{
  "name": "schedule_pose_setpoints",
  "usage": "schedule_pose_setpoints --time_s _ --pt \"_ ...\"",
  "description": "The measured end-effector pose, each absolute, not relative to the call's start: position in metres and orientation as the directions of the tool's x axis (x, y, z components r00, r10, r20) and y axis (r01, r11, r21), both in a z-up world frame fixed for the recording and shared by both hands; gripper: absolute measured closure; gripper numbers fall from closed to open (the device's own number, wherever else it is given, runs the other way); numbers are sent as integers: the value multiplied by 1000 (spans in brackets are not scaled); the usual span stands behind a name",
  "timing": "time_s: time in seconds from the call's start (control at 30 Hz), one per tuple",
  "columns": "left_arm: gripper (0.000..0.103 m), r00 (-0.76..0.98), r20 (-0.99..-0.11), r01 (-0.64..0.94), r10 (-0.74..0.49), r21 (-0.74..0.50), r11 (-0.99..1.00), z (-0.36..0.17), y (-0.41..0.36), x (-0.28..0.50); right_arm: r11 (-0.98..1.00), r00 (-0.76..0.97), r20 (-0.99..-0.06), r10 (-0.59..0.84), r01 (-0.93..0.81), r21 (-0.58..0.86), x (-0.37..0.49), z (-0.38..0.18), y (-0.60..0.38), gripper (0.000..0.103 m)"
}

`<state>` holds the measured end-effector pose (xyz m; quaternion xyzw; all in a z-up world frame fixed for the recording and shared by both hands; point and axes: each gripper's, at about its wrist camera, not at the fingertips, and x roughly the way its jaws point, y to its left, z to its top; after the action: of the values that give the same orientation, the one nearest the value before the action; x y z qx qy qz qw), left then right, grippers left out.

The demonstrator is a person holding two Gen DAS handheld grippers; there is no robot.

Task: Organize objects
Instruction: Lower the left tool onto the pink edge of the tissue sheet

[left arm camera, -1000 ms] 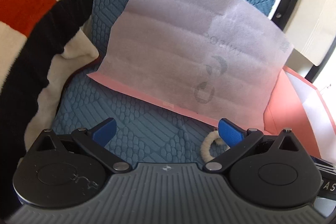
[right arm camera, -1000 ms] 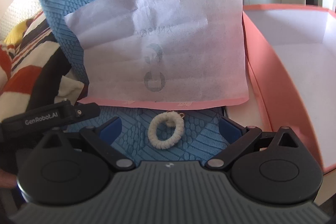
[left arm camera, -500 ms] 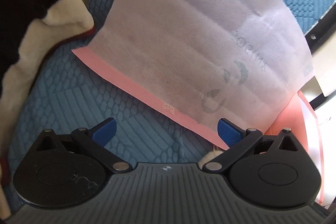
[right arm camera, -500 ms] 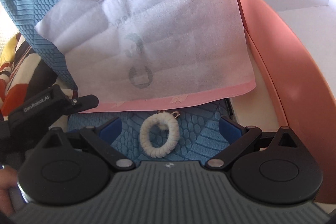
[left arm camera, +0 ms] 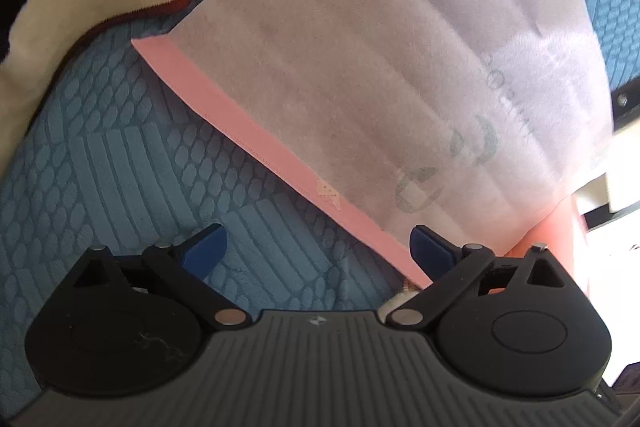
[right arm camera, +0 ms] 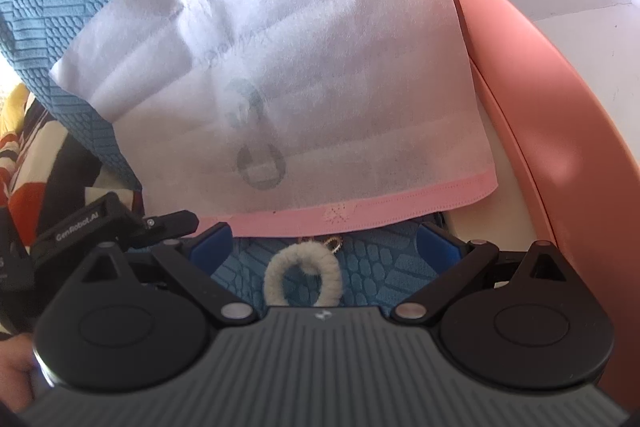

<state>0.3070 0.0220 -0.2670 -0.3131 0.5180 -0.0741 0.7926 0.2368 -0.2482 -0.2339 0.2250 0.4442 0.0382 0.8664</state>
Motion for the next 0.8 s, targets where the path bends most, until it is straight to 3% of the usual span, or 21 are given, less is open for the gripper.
schedule_pose_setpoints --time_s 0.13,0.4,0.53,0.63,0.67,0.7,0.8 --pt "12 461 -753 -224 -470 -611 759 -268 26 307 886 600 -753 272 149 439 239 -235 -248 6" --pt "30 474 -676 -325 -564 -729 602 -284 40 302 853 589 -742 319 162 496 239 -236 -251 37" --pt "38 488 -653 -369 -579 -756 541 -290 43 304 842 590 -734 338 160 516 238 -238 -250 41" --pt "49 515 -639 -389 -572 -768 508 -291 48 307 816 594 -711 375 152 558 237 -240 -251 44" --pt "60 531 -642 -399 -554 -766 505 -291 50 308 806 598 -703 385 152 572 236 -240 -252 44" --pt "77 550 -641 -396 -536 -765 508 -288 52 308 797 603 -693 395 150 585 235 -240 -252 44" --pt "89 580 -641 -407 -503 -763 503 -284 56 311 770 611 -659 439 122 626 233 -240 -248 44"
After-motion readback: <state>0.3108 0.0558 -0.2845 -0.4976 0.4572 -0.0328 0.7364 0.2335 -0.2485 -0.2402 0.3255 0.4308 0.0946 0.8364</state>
